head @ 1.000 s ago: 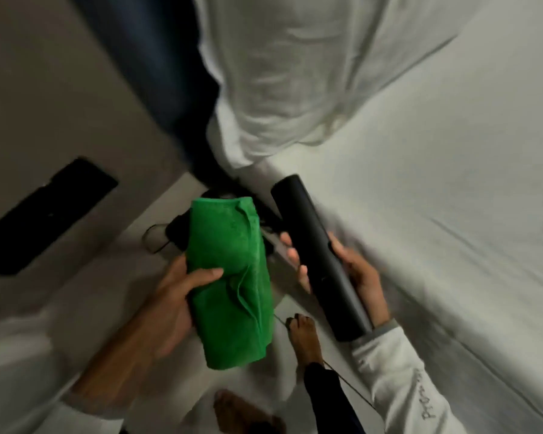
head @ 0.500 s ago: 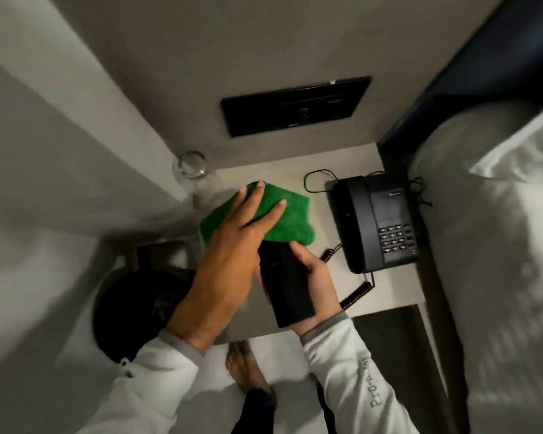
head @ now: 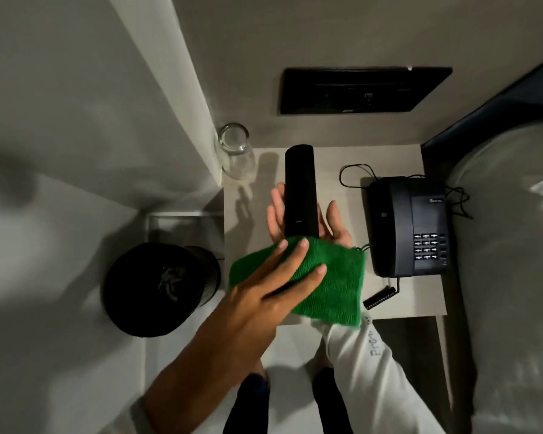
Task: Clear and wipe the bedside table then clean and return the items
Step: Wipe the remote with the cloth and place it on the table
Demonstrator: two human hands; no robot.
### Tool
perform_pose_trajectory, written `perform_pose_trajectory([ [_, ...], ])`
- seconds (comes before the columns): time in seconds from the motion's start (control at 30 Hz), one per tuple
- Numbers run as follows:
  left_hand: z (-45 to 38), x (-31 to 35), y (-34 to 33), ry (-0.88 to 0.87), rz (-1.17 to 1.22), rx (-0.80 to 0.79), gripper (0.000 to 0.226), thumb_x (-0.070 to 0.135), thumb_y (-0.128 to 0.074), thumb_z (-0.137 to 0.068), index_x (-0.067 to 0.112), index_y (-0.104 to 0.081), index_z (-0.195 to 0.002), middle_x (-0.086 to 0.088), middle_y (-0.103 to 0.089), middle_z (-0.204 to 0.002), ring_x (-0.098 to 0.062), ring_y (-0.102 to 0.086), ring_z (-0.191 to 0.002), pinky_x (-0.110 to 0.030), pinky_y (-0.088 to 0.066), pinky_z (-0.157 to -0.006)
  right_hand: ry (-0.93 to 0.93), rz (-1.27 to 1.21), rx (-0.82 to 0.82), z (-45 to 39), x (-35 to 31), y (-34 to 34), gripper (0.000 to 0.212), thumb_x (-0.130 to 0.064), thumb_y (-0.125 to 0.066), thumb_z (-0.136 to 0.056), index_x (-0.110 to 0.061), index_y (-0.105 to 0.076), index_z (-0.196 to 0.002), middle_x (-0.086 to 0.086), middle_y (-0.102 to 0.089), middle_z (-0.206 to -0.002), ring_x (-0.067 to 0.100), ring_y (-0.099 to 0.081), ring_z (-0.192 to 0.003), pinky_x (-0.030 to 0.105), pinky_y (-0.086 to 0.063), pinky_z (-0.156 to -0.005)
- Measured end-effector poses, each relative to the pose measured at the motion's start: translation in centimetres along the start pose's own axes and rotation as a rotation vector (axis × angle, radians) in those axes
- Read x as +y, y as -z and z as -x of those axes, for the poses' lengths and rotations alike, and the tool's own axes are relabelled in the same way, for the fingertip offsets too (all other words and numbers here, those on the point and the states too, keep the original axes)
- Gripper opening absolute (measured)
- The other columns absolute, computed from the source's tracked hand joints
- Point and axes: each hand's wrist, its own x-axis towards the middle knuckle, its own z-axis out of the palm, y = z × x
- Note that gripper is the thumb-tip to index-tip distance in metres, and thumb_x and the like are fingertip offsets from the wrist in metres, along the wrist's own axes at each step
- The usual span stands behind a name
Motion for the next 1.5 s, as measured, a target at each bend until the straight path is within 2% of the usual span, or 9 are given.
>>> perform_pose_trajectory([
  [0.13,0.8,-2.0,3.6,0.090,0.432,-0.026,0.085,-0.022,-0.048,-0.074,0.033,-0.060,-0.138,0.018,-0.046,-0.155,0.001,-0.053,-0.132,-0.016,-0.039,-0.110,-0.116,0.142,0.105,-2.1,-1.7,0.6,0.070,-0.026,-0.069,-0.091,-0.010,-0.038,-0.151,0.004,-0.054,-0.140,0.019,-0.063,-0.114,0.031,-0.055,-0.096],
  [0.27,-1.7,-2.7,6.2,0.333,0.530,0.460,0.063,-0.007,-0.042,-0.078,0.038,-0.067,-0.114,0.039,-0.068,-0.105,0.013,-0.066,-0.093,-0.002,-0.043,-0.082,-0.099,0.255,-0.033,-1.5,-1.0,1.4,0.077,-0.026,-0.090,-0.069,-0.022,-0.054,-0.137,0.006,-0.063,-0.117,0.019,-0.061,-0.095,0.023,-0.058,-0.082],
  [0.37,-5.9,-2.7,6.3,0.340,0.283,0.573,0.048,-0.004,-0.042,-0.084,0.015,-0.068,-0.120,0.012,-0.071,-0.101,0.006,-0.060,-0.089,0.000,-0.041,-0.082,-0.135,0.275,-0.079,-0.5,-0.3,1.7,0.074,-0.023,-0.091,-0.065,-0.021,-0.057,-0.131,0.004,-0.067,-0.101,0.013,-0.065,-0.075,0.017,-0.053,-0.051],
  [0.5,-8.3,-1.8,2.5,0.139,-0.055,0.119,0.065,0.031,-0.034,-0.084,0.022,-0.051,-0.147,-0.006,-0.034,-0.163,-0.021,-0.025,-0.153,-0.050,-0.030,-0.122,-0.092,0.174,-0.037,0.3,0.1,1.7,0.019,-0.018,-0.055,-0.092,-0.012,-0.071,-0.100,0.006,-0.075,-0.090,0.015,-0.072,-0.074,0.023,-0.059,-0.059],
  [0.57,-8.5,-1.3,0.6,0.133,-0.029,0.052,0.065,0.042,-0.040,-0.084,0.022,-0.054,-0.144,-0.004,-0.026,-0.166,-0.021,-0.011,-0.157,-0.058,-0.028,-0.119,-0.005,0.116,0.006,0.3,-0.2,2.0,0.048,-0.019,-0.034,-0.105,-0.017,-0.080,-0.088,0.004,-0.078,-0.086,0.014,-0.074,-0.073,0.022,-0.061,-0.064],
  [0.7,-9.2,-1.2,-1.1,0.175,0.064,0.161,0.056,0.051,-0.046,-0.097,0.021,-0.055,-0.143,-0.003,-0.023,-0.167,-0.019,-0.011,-0.157,-0.050,-0.031,-0.122,0.090,0.060,0.026,0.6,-0.6,1.7,0.043,-0.032,-0.035,-0.103,-0.013,-0.070,-0.121,0.007,-0.072,-0.121,0.019,-0.072,-0.102,0.030,-0.061,-0.088],
  [1.0,-9.7,-1.3,-3.3,0.182,0.258,0.201,0.045,0.010,-0.051,-0.100,0.017,-0.053,-0.144,-0.010,-0.031,-0.162,-0.024,-0.025,-0.152,-0.034,-0.028,-0.123,0.058,-0.065,-0.045,-0.1,-3.3,1.8,0.052,-0.042,-0.041,-0.087,-0.011,-0.082,-0.084,0.007,-0.079,-0.095,0.019,-0.077,-0.085,0.031,-0.063,-0.074],
  [1.3,-6.2,-1.0,-0.9,0.166,0.379,0.006,0.056,-0.008,-0.049,-0.094,0.028,-0.064,-0.134,0.009,-0.049,-0.150,0.006,-0.038,-0.141,-0.016,-0.029,-0.118,-0.085,0.050,0.000,-3.4,-5.1,3.9,0.041,-0.043,-0.081,-0.075,-0.015,-0.063,-0.099,0.000,-0.074,-0.084,0.018,-0.072,-0.085,0.034,-0.062,-0.077],
  [1.5,-4.0,-0.3,4.5,0.455,0.833,0.193,0.054,0.000,-0.072,-0.083,0.054,-0.077,-0.086,0.021,-0.079,-0.088,0.006,-0.073,-0.085,-0.008,-0.055,-0.072,-0.059,0.250,0.154,-2.7,-5.5,3.2,0.028,-0.035,-0.061,-0.094,-0.008,-0.058,-0.101,0.010,-0.069,-0.084,0.019,-0.070,-0.070,0.033,-0.060,-0.072],
])
